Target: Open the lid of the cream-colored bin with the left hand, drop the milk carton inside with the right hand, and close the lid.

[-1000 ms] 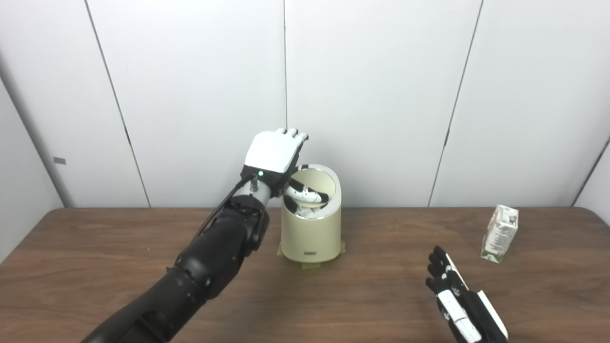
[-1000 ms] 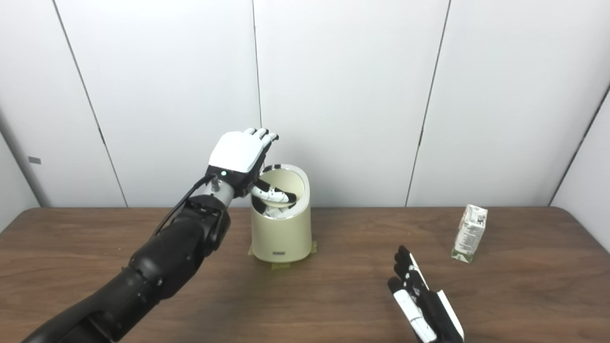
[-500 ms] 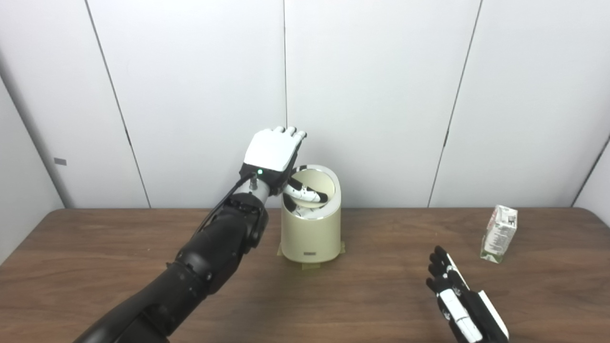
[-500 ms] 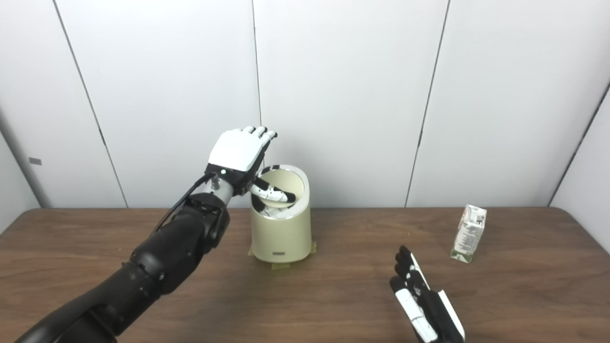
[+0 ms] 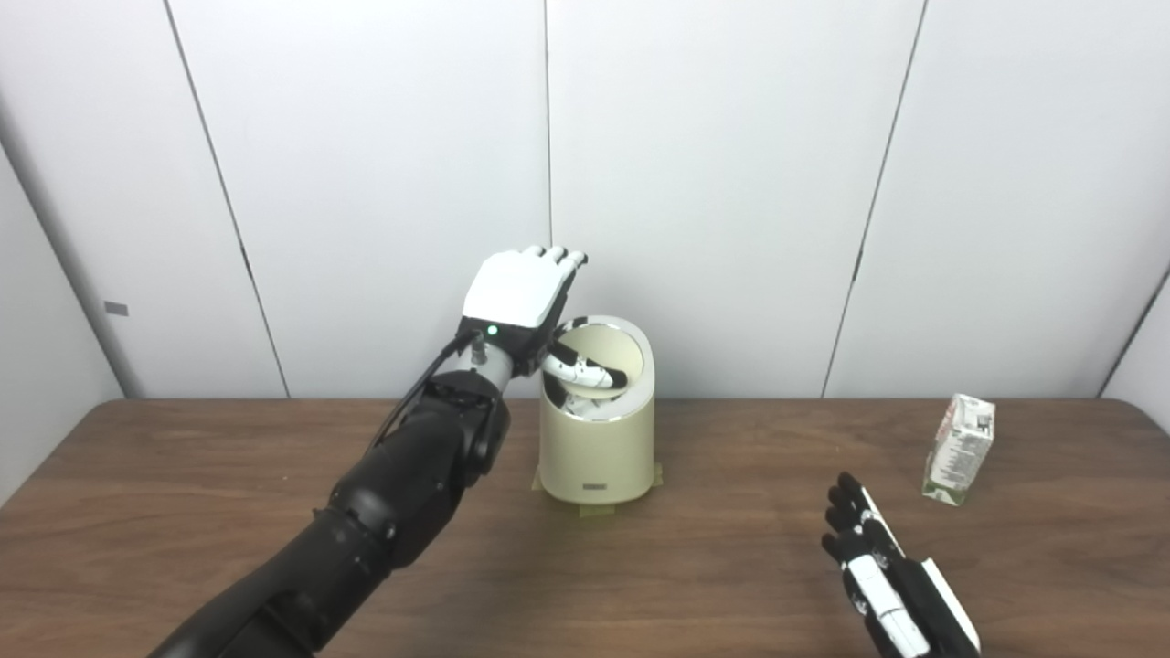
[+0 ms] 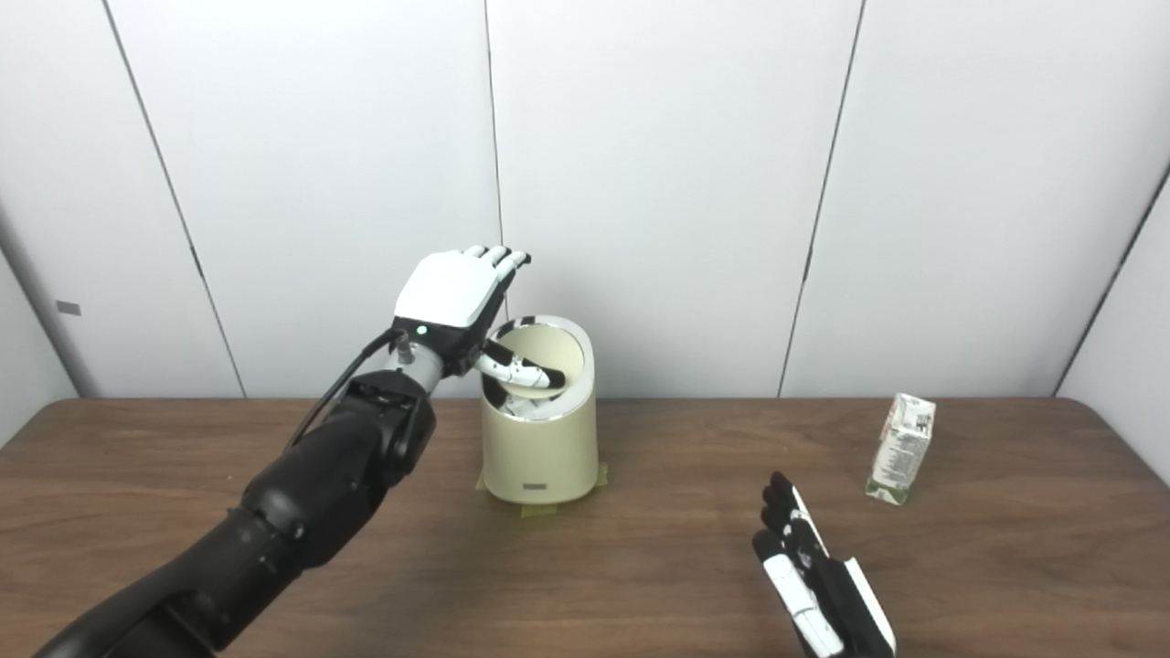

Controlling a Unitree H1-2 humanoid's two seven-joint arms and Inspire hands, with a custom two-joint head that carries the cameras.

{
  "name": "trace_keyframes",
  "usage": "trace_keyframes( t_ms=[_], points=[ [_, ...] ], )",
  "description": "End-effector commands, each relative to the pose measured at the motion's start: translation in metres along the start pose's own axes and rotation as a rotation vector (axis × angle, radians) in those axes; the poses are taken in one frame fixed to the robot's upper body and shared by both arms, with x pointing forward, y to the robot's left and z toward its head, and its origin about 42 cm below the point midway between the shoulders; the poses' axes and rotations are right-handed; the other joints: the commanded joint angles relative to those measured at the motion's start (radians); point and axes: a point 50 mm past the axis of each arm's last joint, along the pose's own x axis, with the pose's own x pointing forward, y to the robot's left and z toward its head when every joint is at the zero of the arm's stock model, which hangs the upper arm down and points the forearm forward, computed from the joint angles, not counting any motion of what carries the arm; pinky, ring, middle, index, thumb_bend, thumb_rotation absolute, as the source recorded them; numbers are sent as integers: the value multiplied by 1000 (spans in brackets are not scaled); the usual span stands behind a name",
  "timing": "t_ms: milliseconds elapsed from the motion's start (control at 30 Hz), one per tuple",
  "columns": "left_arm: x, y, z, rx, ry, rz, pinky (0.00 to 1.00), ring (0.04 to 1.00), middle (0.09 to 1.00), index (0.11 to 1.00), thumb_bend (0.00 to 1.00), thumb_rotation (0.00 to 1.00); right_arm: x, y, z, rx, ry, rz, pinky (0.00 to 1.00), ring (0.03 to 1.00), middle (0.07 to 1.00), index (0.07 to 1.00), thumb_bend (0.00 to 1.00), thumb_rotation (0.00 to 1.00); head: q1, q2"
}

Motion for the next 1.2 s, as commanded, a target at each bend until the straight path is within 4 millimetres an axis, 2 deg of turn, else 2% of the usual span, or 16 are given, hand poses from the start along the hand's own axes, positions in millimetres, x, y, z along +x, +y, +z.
trace_keyframes(
  t_ms=[0,67,167,300,533,600,667,700,800,900,1033,1133,1167],
  points=[
    [0,30,-26,-372,103,-67,880,940,943,919,836,1,7,0,16,0,-78,8,992,1000,1000,1000,690,728,1,1],
    [-2,50,-26,-677,96,-86,847,926,949,925,822,0,6,0,16,-2,-71,3,994,1000,1000,1000,689,729,2,2],
    [-6,69,-29,-884,73,-73,913,915,927,908,783,0,6,0,15,-16,-63,0,969,1000,1000,1000,695,745,2,5],
    [-10,82,-32,-912,44,-47,946,917,921,904,759,0,4,0,13,-13,-61,-1,963,1000,1000,1000,678,739,3,12],
    [-19,89,-42,-939,50,20,947,905,896,890,737,0,0,-3,11,-19,-55,4,971,1000,1000,1000,660,742,4,21],
    [-26,87,-46,-945,50,29,945,899,883,875,723,0,0,-4,10,-23,-51,4,965,1000,1000,1000,664,746,4,22],
    [-32,84,-49,-964,50,38,895,888,875,866,710,13,0,-5,10,-25,-45,0,964,1000,1000,1000,673,745,4,24],
    [-37,81,-50,-985,51,45,828,866,865,857,676,28,0,-5,10,-25,-42,-2,960,1000,1000,1000,686,748,4,24],
    [-48,73,-52,-1042,48,60,773,850,852,846,610,43,-1,-5,10,-20,-36,-5,962,1000,1000,1000,700,745,3,28],
    [-61,62,-55,-1093,46,51,793,865,875,860,509,68,-2,-7,10,-11,-34,-3,972,1000,1000,1000,708,731,5,30],
    [-70,48,-61,-1127,65,25,844,881,894,882,477,116,-3,-9,8,-23,-31,-1,973,1000,1000,1000,696,741,7,39],
    [-75,41,-63,-1131,76,16,862,880,887,875,452,239,-3,-10,7,-22,-33,-1,969,1000,1000,1000,695,739,12,42],
    [-77,39,-63,-1123,78,12,865,884,892,874,434,322,-4,-11,8,-18,-35,-4,968,1000,1000,1000,700,739,10,39]
  ],
)
